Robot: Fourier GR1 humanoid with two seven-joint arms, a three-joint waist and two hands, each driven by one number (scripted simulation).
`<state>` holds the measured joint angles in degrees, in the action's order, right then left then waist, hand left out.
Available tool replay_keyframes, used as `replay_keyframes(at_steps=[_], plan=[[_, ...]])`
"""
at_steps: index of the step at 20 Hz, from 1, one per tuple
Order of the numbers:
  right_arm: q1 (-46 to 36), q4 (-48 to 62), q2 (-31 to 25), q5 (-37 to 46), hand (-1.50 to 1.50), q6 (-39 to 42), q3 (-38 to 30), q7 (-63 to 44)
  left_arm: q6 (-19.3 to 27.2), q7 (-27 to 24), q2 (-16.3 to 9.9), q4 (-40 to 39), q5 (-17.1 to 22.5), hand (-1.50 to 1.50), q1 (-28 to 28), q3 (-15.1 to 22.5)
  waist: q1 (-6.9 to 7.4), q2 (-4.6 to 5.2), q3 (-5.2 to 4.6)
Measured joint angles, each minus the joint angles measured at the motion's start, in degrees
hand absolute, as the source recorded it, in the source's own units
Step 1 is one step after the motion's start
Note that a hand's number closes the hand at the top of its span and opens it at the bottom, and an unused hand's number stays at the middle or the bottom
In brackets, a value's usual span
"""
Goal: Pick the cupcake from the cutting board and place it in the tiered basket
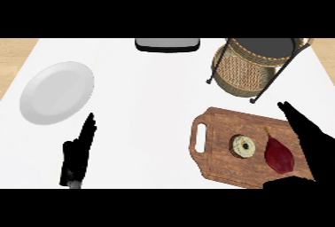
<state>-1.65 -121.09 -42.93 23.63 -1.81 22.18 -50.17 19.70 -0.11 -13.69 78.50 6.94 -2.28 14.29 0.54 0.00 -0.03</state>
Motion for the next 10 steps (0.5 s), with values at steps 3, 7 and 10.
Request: replay_keyframes(at_steps=[3, 7, 10], plan=[[-2.1, 2.8, 1.8, 3.3, -1.5, 2.9, 2.5, -2.7, 0.5, 0.1, 0.9, -0.3, -0.8, 0.0, 0.1, 0.1, -0.04, 0.01, 0.04], [-5.2, 5.8, 5.3, 6.3, -1.5, 6.9, 5.2, -6.2, -0.8, -0.3, 0.4, 1.0, -0.7, 0.0, -1.4, -0.5, -0.02, -0.02, 0.04], [-6.1, 7.9, 8.6, 7.6, -1.5, 8.9, 5.7, -6.5, -1.4, -1.0, 1.1, -0.5, -1.2, 0.0, -0.5, -1.4, -0.18, -0.1, 0.15]])
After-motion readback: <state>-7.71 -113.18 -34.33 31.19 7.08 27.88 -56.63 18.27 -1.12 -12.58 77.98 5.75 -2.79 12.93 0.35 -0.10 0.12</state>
